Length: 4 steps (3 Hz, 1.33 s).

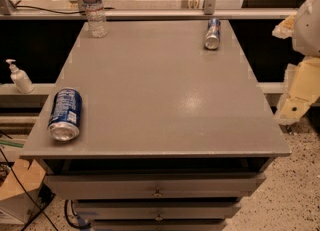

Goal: Move redbull can near pepsi can

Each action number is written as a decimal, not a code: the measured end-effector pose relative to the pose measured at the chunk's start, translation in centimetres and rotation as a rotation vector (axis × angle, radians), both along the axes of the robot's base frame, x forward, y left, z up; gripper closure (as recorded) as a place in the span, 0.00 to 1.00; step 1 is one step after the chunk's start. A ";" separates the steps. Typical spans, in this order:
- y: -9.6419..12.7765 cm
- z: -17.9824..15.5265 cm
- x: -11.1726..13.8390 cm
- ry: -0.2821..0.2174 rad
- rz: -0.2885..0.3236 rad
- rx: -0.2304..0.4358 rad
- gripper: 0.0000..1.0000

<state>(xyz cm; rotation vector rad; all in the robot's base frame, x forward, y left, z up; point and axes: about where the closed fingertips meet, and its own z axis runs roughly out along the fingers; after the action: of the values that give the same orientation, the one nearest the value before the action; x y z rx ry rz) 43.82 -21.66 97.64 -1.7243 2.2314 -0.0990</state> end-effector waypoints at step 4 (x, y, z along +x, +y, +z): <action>-0.6 0.9 9.1 -0.141 0.112 0.242 0.00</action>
Offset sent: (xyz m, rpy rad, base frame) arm 0.0406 -0.0218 0.0159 0.1283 -0.0866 0.0739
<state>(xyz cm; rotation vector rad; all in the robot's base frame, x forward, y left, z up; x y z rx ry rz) 52.93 -22.22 98.54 -1.6521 1.9535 0.0706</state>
